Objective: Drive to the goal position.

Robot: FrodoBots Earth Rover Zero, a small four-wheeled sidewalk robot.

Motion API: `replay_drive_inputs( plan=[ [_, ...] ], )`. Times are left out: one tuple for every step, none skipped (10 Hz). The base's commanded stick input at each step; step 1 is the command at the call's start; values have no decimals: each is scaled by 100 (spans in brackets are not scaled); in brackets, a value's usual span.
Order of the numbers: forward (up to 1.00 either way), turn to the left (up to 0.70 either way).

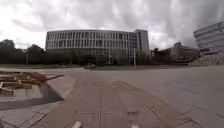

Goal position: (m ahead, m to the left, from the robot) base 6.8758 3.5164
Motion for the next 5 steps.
replay_drive_inputs(
  plan=[
    [70, 0],
    [70, 0],
    [70, 0],
    [70, 0],
    [70, 0]
  ],
)
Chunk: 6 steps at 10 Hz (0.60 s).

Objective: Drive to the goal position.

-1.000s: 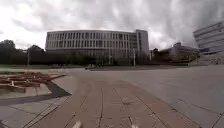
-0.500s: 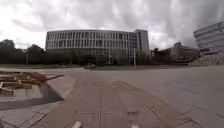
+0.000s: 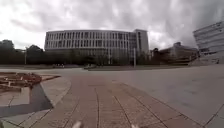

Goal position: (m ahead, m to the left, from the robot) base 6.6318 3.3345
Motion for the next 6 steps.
replay_drive_inputs(
  plan=[
    [70, 13],
    [70, 33],
    [70, 33],
    [70, 33],
    [70, 33],
    [70, 0]
  ],
)
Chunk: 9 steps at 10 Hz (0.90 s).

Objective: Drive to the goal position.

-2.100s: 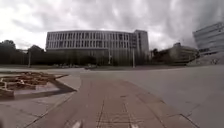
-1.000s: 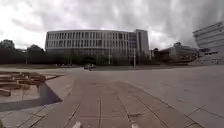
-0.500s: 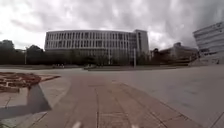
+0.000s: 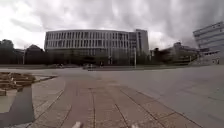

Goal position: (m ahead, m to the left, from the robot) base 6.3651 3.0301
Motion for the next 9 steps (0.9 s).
replay_drive_inputs(
  plan=[
    [70, 0],
    [70, 0],
    [70, 0],
    [70, 0],
    [70, 0],
    [70, 0],
    [70, 0],
    [70, 0],
    [70, 0]
  ],
)
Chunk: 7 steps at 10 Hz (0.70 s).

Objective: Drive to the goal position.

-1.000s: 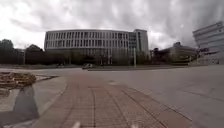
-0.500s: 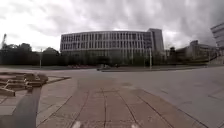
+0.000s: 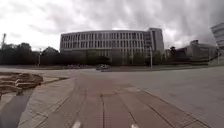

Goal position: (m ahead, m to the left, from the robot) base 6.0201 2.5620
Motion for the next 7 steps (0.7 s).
replay_drive_inputs(
  plan=[
    [70, 0],
    [70, 0],
    [70, 0],
    [70, 0],
    [70, 0],
    [70, 0],
    [70, 0]
  ],
)
